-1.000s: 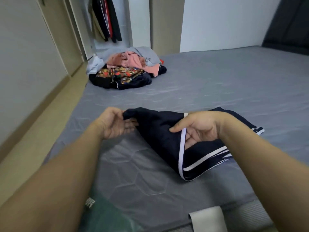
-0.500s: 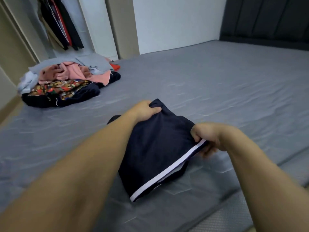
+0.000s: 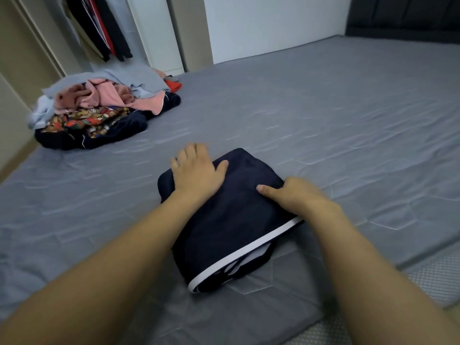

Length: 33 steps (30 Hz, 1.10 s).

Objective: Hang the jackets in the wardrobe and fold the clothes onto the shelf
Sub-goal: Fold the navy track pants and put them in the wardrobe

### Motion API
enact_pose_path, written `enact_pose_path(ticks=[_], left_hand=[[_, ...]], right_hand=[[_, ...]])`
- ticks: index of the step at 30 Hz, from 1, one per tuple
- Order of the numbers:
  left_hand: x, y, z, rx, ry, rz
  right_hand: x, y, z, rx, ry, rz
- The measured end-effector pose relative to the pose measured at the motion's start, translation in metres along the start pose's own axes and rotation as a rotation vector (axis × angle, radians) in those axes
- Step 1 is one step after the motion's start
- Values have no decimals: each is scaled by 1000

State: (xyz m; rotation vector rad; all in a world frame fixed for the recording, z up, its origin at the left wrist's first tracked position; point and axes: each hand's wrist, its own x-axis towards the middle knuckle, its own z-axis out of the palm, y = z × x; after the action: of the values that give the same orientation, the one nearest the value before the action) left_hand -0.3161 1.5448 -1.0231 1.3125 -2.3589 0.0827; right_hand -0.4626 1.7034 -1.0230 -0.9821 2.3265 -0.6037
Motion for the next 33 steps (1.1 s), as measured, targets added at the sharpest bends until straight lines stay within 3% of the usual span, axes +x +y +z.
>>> enact_pose_path(ticks=[2, 3, 6, 7, 10, 15, 19, 23, 33], left_hand=[[-30, -29, -12, -109, 97, -227], [-46, -43, -16, -249, 56, -396], [-71, -65, -26, -1038, -237, -852], [-71, -70, -30, -1232, -305, -900], [-58, -82, -44, -1465, -516, -945], [-13, -148, -109, -1471, -626, -875], [40, -216, -217, -1487, -471, -795], [106, -272, -368, -1468, -239, -800], [243, -445, -800, -1386, 96, -667]], right_hand=[[5, -5, -1, 41, -17, -4], [7, -9, -4, 83, -33, 3], [4, -21, -4, 294, -96, 45], [2, -24, -2, 367, -116, 64], [-7, -38, 8, 524, -197, 94], [-25, -121, 10, 735, -364, 83], [-52, -253, -15, 877, -349, 115], [-97, -416, -73, 918, -342, 61], [-257, -837, -234, 950, -386, -290]])
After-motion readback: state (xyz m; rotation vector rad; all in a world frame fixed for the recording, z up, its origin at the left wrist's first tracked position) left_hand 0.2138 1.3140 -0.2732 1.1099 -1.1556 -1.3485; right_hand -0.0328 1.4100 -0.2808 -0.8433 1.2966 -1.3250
